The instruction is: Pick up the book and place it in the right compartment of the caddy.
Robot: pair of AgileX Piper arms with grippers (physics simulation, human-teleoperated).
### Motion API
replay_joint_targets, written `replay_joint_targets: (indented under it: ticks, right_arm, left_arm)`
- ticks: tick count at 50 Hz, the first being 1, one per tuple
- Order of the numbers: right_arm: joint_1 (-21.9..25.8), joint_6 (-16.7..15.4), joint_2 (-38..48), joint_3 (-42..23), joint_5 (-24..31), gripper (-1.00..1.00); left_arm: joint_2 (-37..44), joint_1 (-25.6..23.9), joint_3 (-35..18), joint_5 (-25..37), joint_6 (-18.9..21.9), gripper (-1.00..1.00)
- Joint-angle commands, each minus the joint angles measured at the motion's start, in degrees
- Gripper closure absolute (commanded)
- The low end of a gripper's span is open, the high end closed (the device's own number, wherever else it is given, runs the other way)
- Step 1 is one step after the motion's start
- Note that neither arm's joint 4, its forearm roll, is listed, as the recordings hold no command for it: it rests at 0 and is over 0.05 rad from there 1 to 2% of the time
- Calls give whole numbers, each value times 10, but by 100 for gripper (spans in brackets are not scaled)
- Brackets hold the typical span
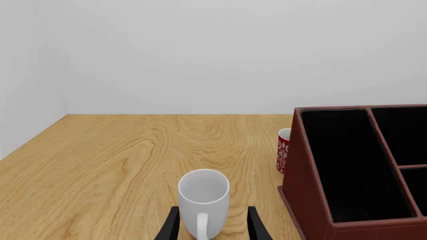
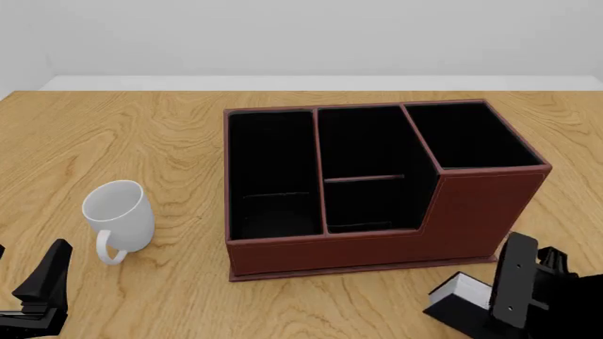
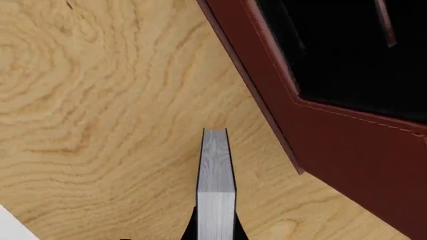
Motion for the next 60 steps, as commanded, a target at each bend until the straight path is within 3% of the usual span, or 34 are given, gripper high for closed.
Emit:
replay_joint_targets:
  ticks: [1,20,23,25,28,31,33,43,48,49,50,60]
  right_arm:
    - [59,46,-54,-36,80,100]
    - [42,50,-97,-97,144,100]
    - [52,64,-90,-115,144,100]
    - [44,57,-89,-125,145,100]
    - [59,82,-83,-162,145,100]
    - [42,60,-86,-167,145,100]
    - [49,69,-83,-183,145,100]
    - [32,39,-68,-223,145,100]
    - [43,52,-57,-258,145,100]
    - [51,66,-53,-276,145,100]
    - [80,101,-44,-299,145,100]
    - [81,85,-35,-340,145,100]
  left_arm:
    - [0,0,0,0,0,-100]
    - [0,0,0,0,0,-100]
    - [0,0,0,0,0,-100]
    - [0,0,0,0,0,-100]
    - [0,0,0,0,0,-100]
    - [0,0,0,0,0,-100]
    - [0,0,0,0,0,-100]
    - [0,0,0,0,0,-100]
    - [0,0,0,0,0,-100]
    - [0,0,0,0,0,-100]
    - [0,0,0,0,0,-100]
    - [0,0,0,0,0,-100]
